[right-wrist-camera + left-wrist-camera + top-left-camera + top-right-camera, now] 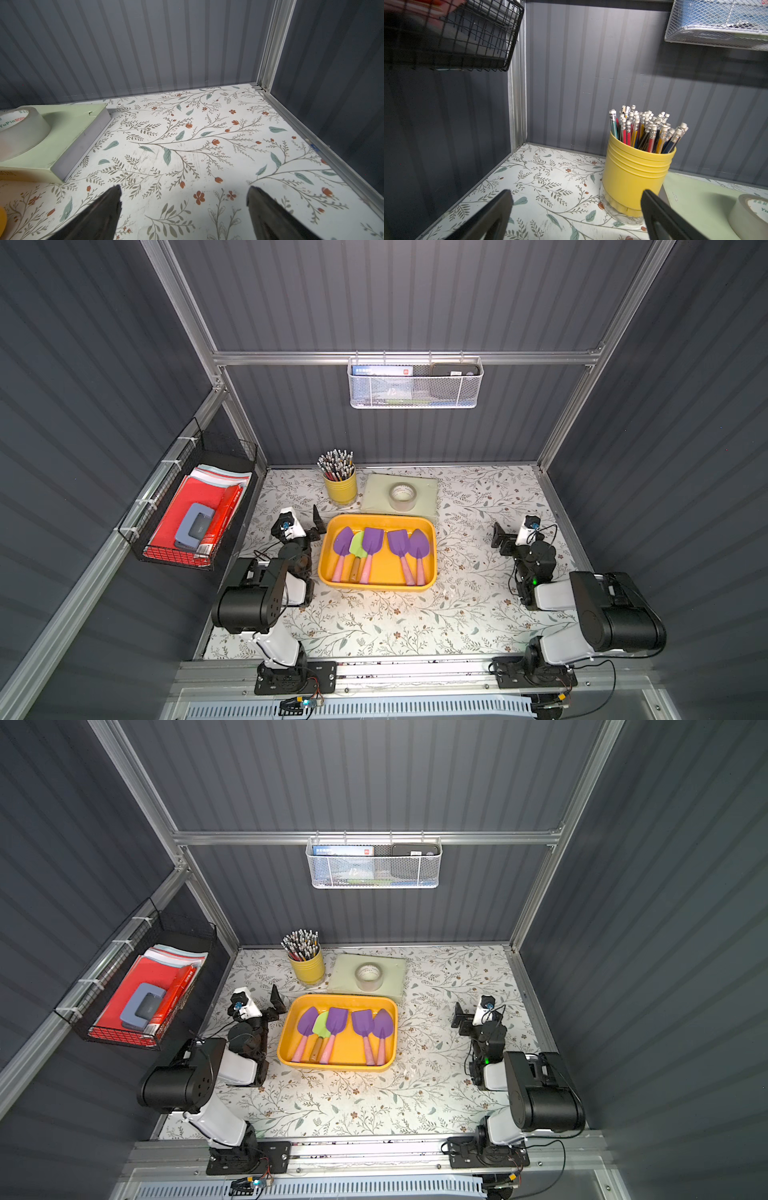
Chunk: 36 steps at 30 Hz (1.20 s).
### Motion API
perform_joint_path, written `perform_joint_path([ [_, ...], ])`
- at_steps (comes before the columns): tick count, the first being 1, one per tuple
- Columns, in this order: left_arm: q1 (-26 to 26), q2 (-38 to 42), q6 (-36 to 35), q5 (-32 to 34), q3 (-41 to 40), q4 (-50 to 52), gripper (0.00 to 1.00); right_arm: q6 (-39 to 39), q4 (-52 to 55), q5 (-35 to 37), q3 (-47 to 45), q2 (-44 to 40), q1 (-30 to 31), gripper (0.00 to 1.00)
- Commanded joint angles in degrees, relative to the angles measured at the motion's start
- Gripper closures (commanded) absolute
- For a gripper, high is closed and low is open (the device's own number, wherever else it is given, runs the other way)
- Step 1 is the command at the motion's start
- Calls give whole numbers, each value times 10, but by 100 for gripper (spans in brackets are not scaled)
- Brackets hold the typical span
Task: Take the shovel out of the storage box
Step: Pick up the shovel from the storage box.
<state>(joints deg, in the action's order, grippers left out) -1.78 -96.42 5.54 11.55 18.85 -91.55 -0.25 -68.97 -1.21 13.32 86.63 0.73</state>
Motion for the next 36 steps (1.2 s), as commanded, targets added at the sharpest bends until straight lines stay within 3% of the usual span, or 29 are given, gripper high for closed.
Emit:
perform_joint_path([
  [1, 3, -7, -11, -3, 8, -11, 1, 6, 3, 7, 14, 6, -4, 1],
  [3, 2, -3, -8, 7, 14, -9, 1, 5, 2, 6, 12, 3, -4, 1],
  [7, 3, 60, 16, 63, 79, 163, 2, 7, 1, 8, 28, -1, -3, 1],
  [10, 3, 105, 56, 91, 125, 257, 2, 15, 154, 21, 88, -33, -6, 1],
  [13, 3, 142, 83, 66, 169, 336, 3, 32, 250, 7, 133, -76, -6, 1],
  [16, 3, 168, 106, 25, 198, 386, 6, 101, 273, -30, 152, -128, -12, 1],
  [18, 2, 175, 121, -15, 226, 434, 10, 167, 294, -15, 164, -149, -13, 1],
  [21, 1, 166, 105, -116, 274, 498, 14, 205, 368, -89, 208, -157, -26, 1],
  [23, -11, 144, 79, -175, 311, 553, 17, 208, 392, -164, 232, -151, -27, 7],
  [25, -44, 120, 67, -151, 350, 619, 20, 227, 423, -215, 259, -143, -24, 12],
  [27, -86, 99, 56, -80, 381, 672, 20, 242, 457, -239, 286, -140, -11, 16],
  [29, -126, 77, 47, -47, 407, 714, 19, 220, 516, -218, 320, -142, 28, 17],
  [33, -167, 47, 73, -50, 440, 777, 21, 115, 646, 28, 404, -121, 210, 16],
  [36, -175, 56, 99, -57, 424, 775, 22, 128, 704, 52, 460, -80, 280, 16],
])
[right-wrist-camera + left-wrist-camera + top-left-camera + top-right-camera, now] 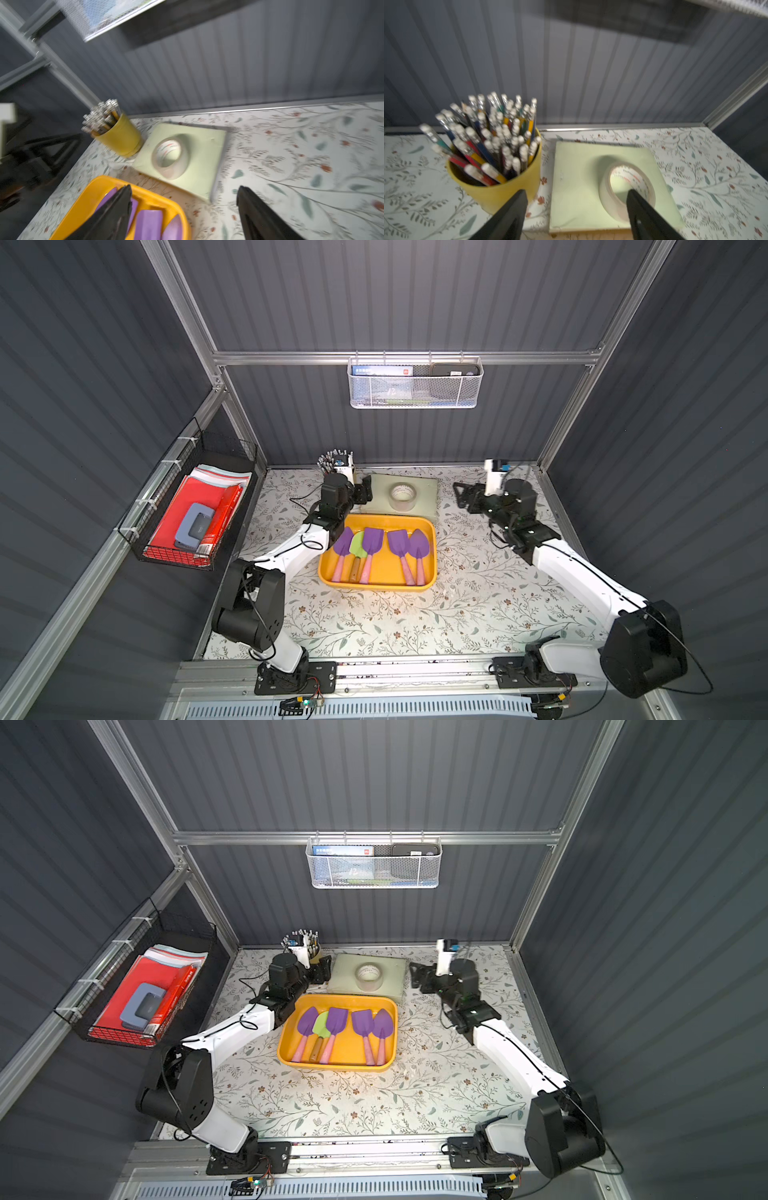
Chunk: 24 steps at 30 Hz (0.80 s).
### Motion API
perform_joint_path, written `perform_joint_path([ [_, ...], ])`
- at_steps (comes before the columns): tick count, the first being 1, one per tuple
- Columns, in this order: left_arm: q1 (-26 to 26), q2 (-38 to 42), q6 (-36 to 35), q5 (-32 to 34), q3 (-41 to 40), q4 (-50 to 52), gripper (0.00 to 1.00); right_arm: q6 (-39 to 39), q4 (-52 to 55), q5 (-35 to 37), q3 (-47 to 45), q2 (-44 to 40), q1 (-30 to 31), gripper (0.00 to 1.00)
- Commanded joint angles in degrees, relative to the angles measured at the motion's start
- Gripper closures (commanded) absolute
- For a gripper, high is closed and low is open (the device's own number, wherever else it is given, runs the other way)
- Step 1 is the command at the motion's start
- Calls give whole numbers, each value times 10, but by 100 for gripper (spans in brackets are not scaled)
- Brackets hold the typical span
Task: Take the shovel out of the storage box
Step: Pick up the shovel from the storage box.
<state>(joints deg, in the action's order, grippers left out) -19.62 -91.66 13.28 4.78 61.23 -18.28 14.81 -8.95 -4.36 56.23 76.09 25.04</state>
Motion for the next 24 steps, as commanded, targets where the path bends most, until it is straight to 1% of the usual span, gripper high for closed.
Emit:
perform_joint_path([
  [1, 2, 13, 26, 12, -4, 44, 22, -10, 122, 65, 41, 37, 47, 18],
  [3, 1, 14, 34, 14, -4, 59, 22, 10, 117, 41, 51, 55, 63, 21],
  [5, -1, 11, 40, 21, 2, 81, 22, 10, 116, 35, 62, 73, 81, 22],
  [7, -6, 8, 49, 37, 6, 99, 23, 4, 126, 52, 79, 91, 100, 24],
  [9, -14, 5, 59, 31, 7, 110, 23, 1, 134, 77, 90, 102, 111, 24],
  [16, -98, -13, 74, -13, 38, 149, 25, 7, 114, 152, 70, 93, 113, 22],
  [19, -112, -17, 79, -19, 41, 163, 26, 7, 111, 178, 53, 81, 111, 21],
  [24, -116, -48, 89, -16, 35, 177, 28, 15, 111, 197, 40, 59, 101, 20],
])
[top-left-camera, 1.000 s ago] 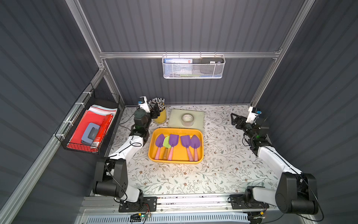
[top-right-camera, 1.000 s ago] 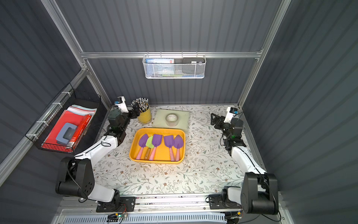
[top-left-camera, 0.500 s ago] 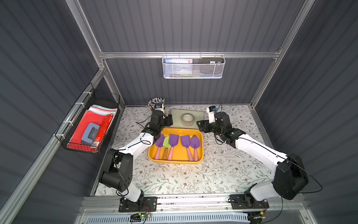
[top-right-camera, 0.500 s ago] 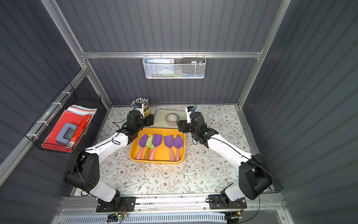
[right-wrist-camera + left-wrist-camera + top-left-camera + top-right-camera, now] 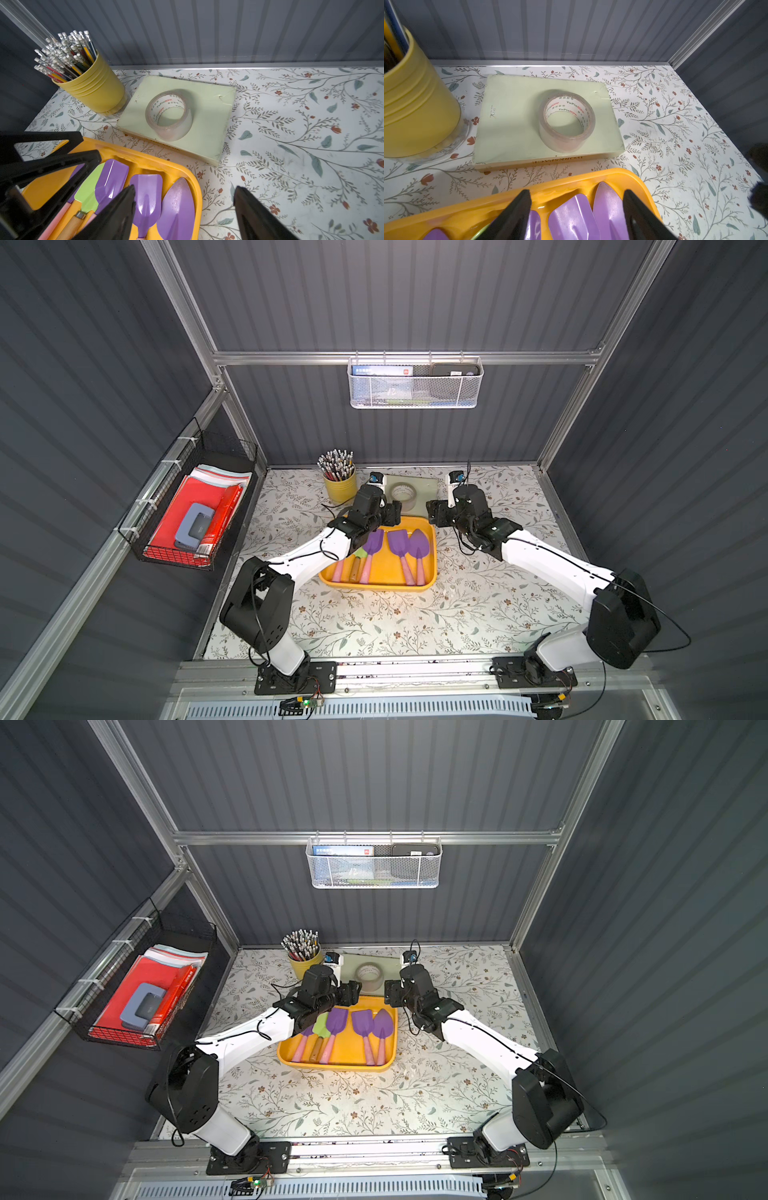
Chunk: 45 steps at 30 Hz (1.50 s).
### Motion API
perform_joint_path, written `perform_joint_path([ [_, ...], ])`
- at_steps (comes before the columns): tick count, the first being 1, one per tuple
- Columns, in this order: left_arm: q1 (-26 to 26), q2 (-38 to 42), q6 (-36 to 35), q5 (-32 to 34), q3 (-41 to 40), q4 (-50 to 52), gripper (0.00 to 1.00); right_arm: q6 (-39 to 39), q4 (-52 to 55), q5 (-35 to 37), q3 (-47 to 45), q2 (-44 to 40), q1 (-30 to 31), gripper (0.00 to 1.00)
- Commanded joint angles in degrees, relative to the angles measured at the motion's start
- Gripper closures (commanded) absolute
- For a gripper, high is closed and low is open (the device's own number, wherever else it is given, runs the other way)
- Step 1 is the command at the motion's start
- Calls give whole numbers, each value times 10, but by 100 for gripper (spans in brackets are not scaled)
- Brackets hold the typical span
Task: Take the shovel out of the storage box
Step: Pick up the shovel from the storage box.
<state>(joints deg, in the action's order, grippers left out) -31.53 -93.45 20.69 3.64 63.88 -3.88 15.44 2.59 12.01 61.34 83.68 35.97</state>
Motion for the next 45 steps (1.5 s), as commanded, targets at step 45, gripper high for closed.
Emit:
perform_joint_path([
  [45, -47, -76, 143, -15, -52, 60, 38, 33, 4, 5, -97, -28, -62, 19],
])
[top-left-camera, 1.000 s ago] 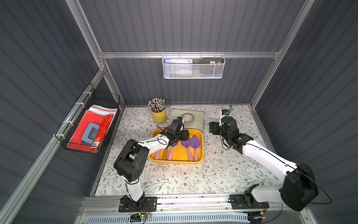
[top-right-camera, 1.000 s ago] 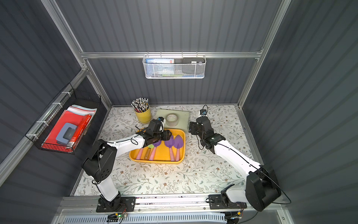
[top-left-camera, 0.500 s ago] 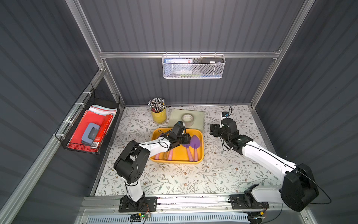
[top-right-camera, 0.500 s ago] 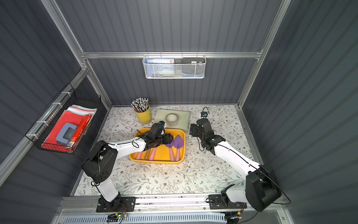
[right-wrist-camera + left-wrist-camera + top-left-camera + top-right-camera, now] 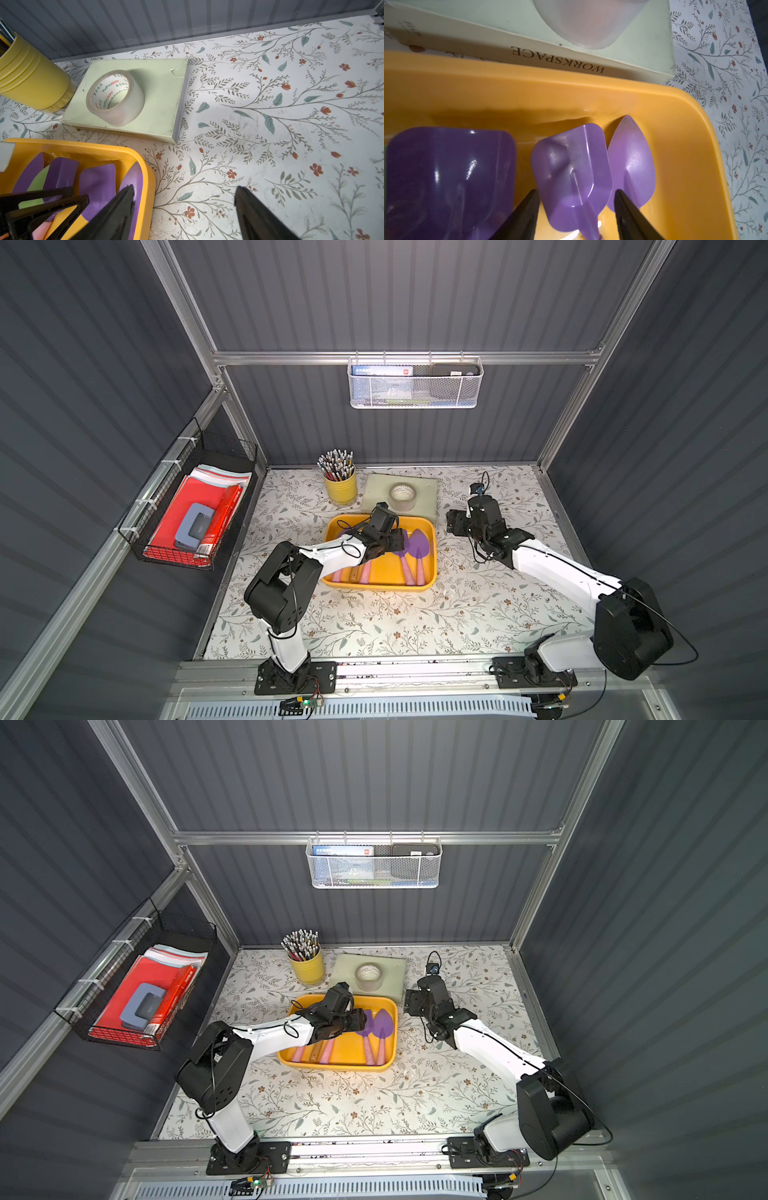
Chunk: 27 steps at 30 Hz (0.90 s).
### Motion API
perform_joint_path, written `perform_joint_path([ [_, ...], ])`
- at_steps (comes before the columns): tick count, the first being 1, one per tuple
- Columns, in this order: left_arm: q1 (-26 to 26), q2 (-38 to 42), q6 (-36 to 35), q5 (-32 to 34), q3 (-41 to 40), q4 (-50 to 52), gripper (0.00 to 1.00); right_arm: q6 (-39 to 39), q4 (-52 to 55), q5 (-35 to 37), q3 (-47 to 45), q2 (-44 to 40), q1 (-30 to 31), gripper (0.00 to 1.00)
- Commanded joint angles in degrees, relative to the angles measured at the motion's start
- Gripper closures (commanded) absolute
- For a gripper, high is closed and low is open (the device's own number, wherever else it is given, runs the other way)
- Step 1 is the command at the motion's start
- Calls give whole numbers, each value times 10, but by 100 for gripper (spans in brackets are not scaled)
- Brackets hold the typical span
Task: Take the shovel out of the storage box
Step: Pick up the shovel from the storage box.
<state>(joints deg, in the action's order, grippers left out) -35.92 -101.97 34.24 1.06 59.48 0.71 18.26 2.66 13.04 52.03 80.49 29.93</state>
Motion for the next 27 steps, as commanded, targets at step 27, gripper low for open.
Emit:
perform_joint_path([
  [27, -3, -71, -2, -9, 2, -45, 46, 5, 16, -23, 9, 43, -2, 20],
])
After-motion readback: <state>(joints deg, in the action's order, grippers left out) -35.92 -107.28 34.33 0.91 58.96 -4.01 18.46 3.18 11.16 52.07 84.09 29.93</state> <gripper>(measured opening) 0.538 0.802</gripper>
